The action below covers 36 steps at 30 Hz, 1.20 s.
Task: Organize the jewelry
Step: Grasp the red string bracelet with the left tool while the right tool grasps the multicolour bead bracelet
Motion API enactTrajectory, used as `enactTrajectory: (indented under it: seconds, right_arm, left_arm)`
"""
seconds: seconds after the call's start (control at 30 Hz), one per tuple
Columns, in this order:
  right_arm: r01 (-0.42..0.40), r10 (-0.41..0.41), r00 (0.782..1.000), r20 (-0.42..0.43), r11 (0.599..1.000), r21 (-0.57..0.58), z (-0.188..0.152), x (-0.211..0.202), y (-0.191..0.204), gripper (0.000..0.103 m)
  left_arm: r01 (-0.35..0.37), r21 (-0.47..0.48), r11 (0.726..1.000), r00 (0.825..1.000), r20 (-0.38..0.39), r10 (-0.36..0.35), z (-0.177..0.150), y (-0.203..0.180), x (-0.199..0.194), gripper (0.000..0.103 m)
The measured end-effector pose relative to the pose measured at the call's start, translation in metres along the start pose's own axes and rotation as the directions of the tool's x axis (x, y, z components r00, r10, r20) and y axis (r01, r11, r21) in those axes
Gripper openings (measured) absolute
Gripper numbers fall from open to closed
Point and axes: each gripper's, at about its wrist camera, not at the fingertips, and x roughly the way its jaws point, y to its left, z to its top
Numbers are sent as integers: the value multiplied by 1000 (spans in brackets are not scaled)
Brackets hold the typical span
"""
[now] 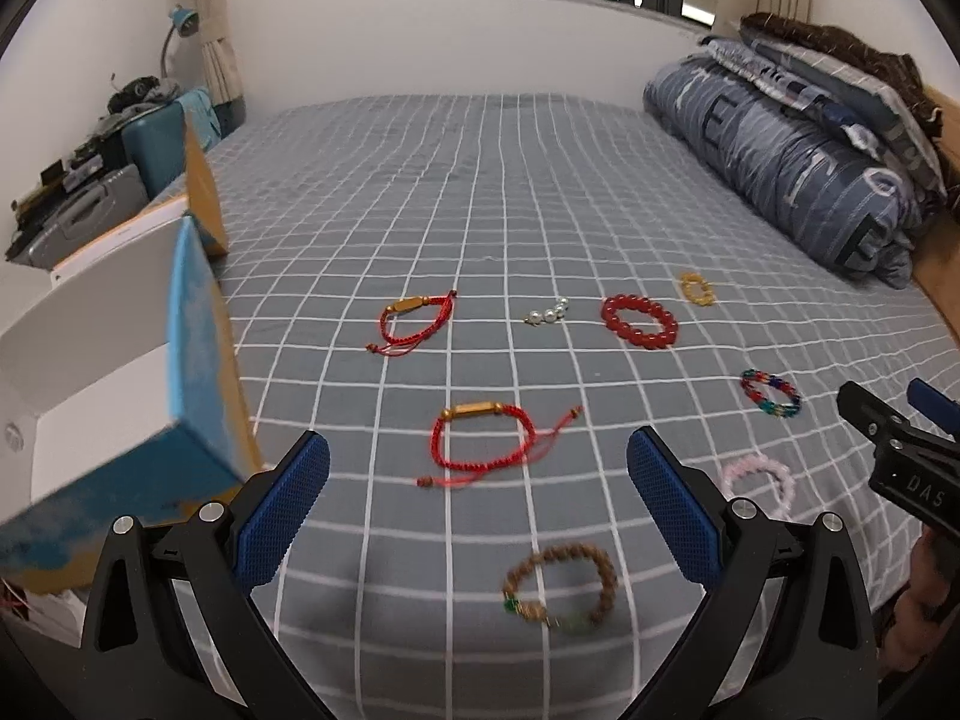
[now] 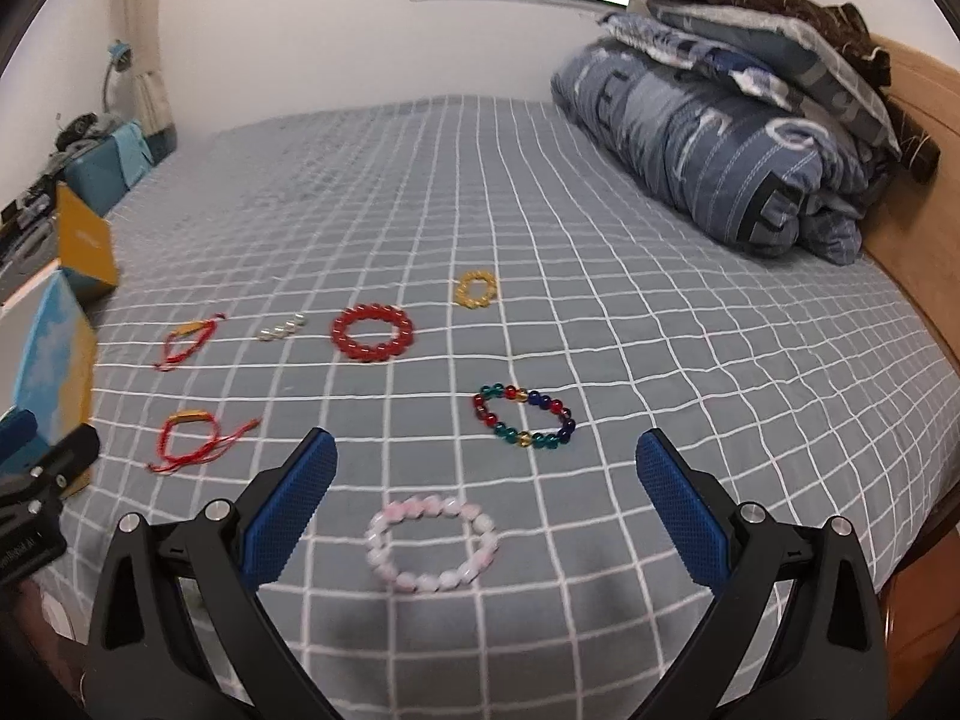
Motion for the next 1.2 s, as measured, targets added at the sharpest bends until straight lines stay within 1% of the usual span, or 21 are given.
enactTrajectory:
  seconds: [0.13,0.27,0.4,0.5,0.6,0.77,0.9,1.03,1.1,1.17,1.2]
  right_arm:
    - [10,-11,996,-85,1000,-16,12,41,-4,96]
    - [14,-15,990,-143,1000,-6,21,76,-7,96]
    - [23,-24,984,-179,1000,-10,22,104,-11,96]
    - [19,-18,976,-217,1000,-2,19,123,-15,96]
    - [10,-9,970,-244,1000,4,17,138,-16,96]
    - [-3,4,963,-269,1000,6,14,151,-15,96]
    - [-10,11,955,-296,1000,5,11,160,-13,96]
    - [-19,27,947,-320,999,29,9,170,-15,96]
    - [-25,36,944,-329,999,40,10,173,-18,96]
    - [-24,36,943,-331,999,42,10,174,-18,95]
    - [-22,34,943,-332,999,39,10,173,-17,92]
  left_arm:
    - [16,4,1000,999,-48,-16,11,-1,33,97]
    - [24,12,1000,995,-99,-23,16,-4,67,97]
    - [56,9,998,989,-139,-54,10,-5,92,97]
    - [58,14,998,985,-162,-55,5,-6,105,97]
    - [60,13,998,981,-184,-56,1,-7,116,97]
    - [74,20,997,976,-205,-68,-4,-10,127,97]
    - [69,22,997,973,-224,-63,-8,-11,136,97]
    - [78,1,997,968,-238,-76,-7,-8,139,96]
    - [71,-14,997,966,-249,-72,-7,-5,141,91]
    - [60,-19,998,965,-253,-62,-6,-2,141,81]
    - [53,-22,998,965,-256,-57,-6,0,141,75]
